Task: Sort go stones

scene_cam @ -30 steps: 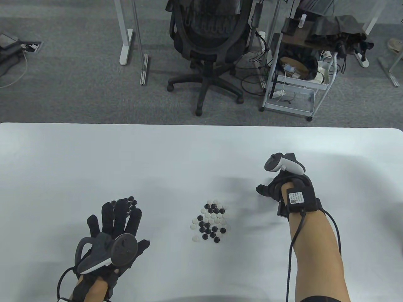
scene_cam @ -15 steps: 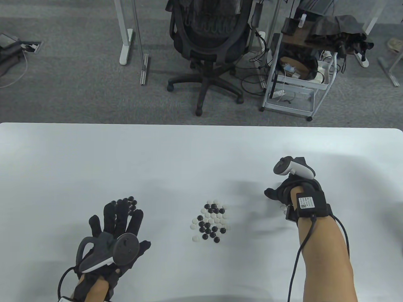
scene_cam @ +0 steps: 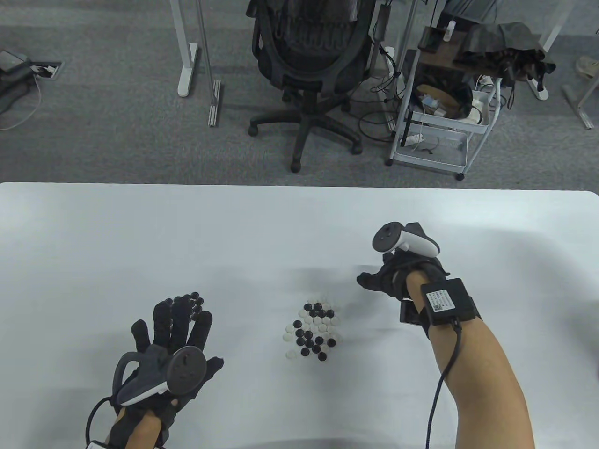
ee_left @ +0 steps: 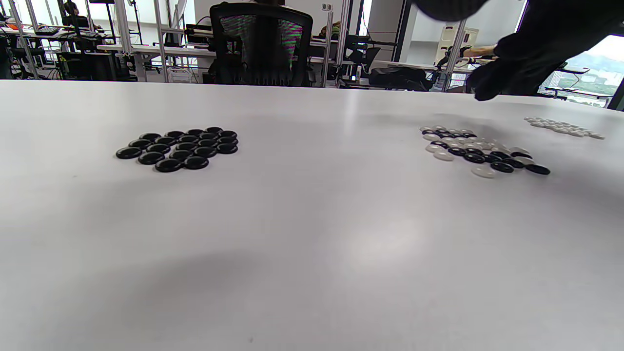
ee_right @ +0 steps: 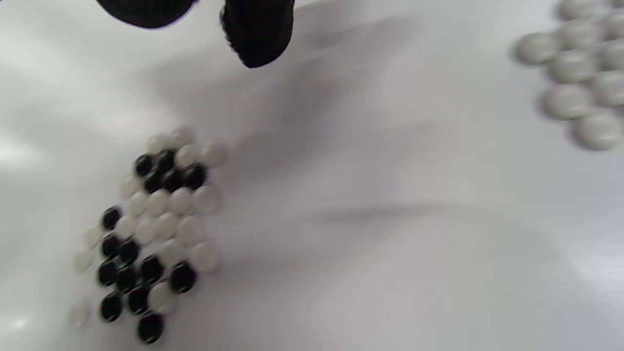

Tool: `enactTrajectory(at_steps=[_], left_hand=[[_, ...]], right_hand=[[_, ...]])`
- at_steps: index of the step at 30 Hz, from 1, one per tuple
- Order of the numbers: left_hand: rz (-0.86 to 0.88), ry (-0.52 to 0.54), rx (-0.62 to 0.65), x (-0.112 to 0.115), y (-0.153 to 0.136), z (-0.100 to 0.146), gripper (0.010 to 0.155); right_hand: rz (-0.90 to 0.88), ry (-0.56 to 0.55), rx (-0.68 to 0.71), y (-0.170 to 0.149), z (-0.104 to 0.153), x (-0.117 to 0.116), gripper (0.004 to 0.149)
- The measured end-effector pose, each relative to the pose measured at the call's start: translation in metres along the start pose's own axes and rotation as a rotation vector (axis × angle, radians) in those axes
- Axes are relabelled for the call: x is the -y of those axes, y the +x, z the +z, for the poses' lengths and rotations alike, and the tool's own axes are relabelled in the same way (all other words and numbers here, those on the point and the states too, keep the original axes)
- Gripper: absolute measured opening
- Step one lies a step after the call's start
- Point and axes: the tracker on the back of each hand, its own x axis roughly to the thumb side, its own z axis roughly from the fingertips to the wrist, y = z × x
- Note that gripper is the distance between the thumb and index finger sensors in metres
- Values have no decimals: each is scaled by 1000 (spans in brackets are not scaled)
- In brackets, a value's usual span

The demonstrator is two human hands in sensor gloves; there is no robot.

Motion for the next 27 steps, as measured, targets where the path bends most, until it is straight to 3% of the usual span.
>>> enactTrajectory(at_steps=[9, 14, 17, 27], left_hand=[[4, 3, 2, 0, -1, 0, 79], [9, 8, -1, -1, -2, 1, 79], [15, 11, -2, -1, -3, 1, 79], [24, 9, -3, -1, -5, 1, 79]], right_hand=[[88, 78, 128, 62, -36, -35, 63], [133, 76, 78, 70, -51, -39, 62], [67, 35, 53, 61, -54, -30, 63], [-64, -34, -165, -33, -34, 3, 63]])
